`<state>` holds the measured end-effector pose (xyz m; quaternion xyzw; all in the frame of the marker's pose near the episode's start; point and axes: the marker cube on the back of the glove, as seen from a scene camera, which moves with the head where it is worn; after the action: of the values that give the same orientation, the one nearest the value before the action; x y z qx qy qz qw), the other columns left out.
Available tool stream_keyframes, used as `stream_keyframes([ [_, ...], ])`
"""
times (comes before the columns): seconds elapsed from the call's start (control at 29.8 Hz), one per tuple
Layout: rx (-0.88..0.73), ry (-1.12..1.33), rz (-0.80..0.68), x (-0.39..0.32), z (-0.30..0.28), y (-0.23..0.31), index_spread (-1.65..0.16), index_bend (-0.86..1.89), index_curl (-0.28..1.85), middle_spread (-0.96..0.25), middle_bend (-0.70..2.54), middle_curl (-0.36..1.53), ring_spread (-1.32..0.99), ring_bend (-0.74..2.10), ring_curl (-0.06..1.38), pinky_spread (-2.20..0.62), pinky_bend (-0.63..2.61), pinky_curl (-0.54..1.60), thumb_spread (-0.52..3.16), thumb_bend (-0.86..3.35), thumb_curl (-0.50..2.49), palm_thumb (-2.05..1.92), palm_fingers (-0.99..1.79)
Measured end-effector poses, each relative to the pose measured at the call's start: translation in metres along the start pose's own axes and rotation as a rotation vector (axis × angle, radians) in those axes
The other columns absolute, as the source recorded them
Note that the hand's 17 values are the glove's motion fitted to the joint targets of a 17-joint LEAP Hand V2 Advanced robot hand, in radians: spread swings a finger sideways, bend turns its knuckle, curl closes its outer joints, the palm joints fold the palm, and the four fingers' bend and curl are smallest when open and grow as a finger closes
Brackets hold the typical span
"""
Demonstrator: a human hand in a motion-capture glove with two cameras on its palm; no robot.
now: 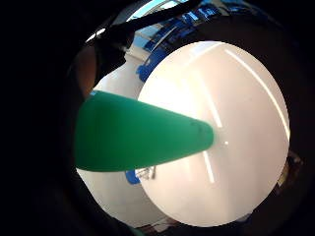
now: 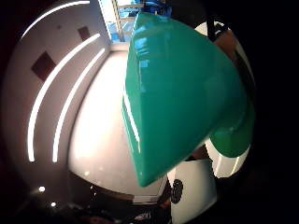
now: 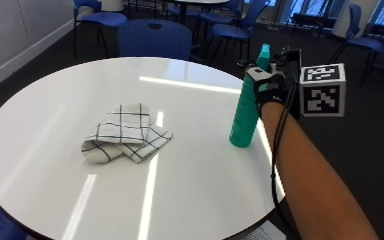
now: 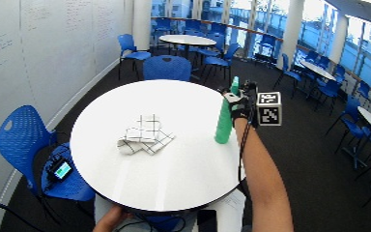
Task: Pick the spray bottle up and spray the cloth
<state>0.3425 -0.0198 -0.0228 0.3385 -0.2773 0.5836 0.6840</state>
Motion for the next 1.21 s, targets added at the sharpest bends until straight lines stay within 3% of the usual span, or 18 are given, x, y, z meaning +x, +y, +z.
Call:
stream_keyframes([
  [0.34,0.025,-0.170,0.027,-0.004,-0.001,-0.028,-0.32,0.41,0.43,-0.10,0.19,0.35,-0.09,0.32,0.34,0.12,0.11,0.25,0.89,0.01,0.47,0.93,0.95],
  [0.5,0.025,-0.160,-0.009,-0.005,0.004,-0.033,-0.32,0.26,0.41,-0.18,0.35,0.42,-0.14,0.42,0.38,0.05,0.16,0.24,0.76,-0.02,0.51,0.96,1.19],
  [1.21,0.023,-0.198,-0.100,-0.036,0.012,-0.030,-0.31,0.19,0.44,-0.21,0.35,0.46,-0.20,0.43,0.42,-0.10,0.29,0.34,0.59,-0.03,0.59,0.98,1.24],
])
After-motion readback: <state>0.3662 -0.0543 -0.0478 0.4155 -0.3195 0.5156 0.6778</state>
